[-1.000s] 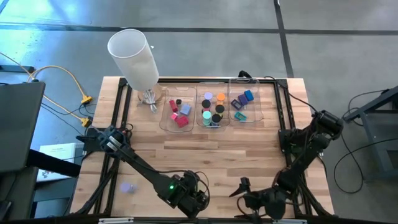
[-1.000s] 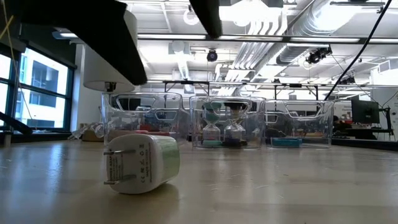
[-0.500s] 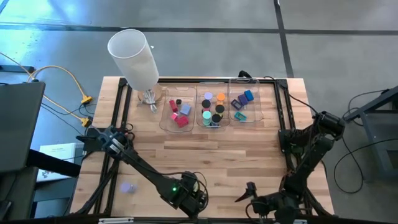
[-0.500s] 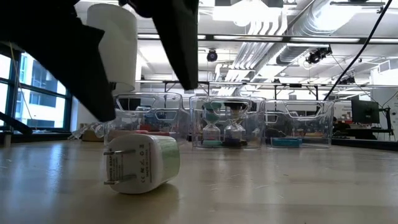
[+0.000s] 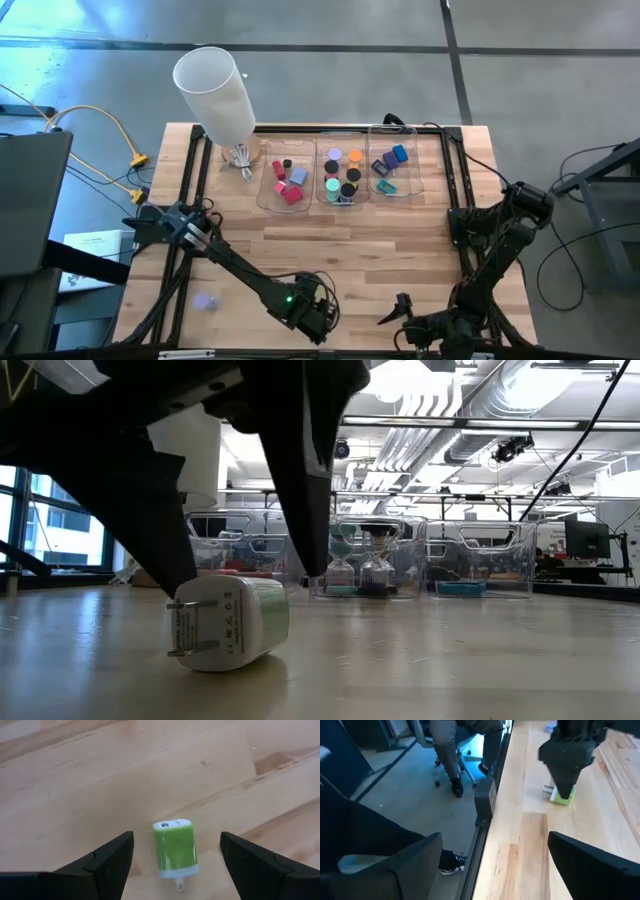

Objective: Pick & Place Office items
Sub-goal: Put the green charger adapter into the left transparent bin

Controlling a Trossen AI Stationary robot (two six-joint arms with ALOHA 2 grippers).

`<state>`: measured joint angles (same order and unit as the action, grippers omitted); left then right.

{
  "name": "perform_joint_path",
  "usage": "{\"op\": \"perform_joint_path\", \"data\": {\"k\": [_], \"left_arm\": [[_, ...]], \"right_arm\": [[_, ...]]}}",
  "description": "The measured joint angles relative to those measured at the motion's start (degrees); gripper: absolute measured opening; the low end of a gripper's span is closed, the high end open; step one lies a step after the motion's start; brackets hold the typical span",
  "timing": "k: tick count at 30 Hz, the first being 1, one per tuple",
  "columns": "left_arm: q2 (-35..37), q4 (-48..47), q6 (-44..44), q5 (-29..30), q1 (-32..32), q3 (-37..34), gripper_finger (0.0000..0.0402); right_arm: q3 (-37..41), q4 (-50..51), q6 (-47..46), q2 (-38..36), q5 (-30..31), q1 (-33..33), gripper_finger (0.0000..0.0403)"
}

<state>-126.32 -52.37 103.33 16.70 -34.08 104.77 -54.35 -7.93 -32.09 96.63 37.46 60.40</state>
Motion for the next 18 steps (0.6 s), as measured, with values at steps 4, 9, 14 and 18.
{"op": "perform_joint_path", "data": {"k": [4, 9, 14, 18], "left_arm": [[-0.2, 0.1, -1.2, -2.6, 0.7, 0.0, 0.0289], [-1.8, 0.1, -1.3, -4.6, 1.0, 0.0, 0.0289], [-2.5, 0.2, -1.3, -4.8, 1.0, 0.1, 0.0283], [-2.7, -0.1, -2.0, -6.1, 1.0, 0.1, 0.0248]], "right_arm": [[0.0, -0.2, 0.1, 1.8, -0.1, 0.0, 0.0352], [0.0, -0.3, 0.3, 2.3, -0.1, 0.0, 0.0352], [0.0, -0.4, 0.3, 2.3, -0.2, 0.0, 0.0352], [0.0, -0.4, 0.3, 2.3, -0.3, 0.0, 0.0352]]}}
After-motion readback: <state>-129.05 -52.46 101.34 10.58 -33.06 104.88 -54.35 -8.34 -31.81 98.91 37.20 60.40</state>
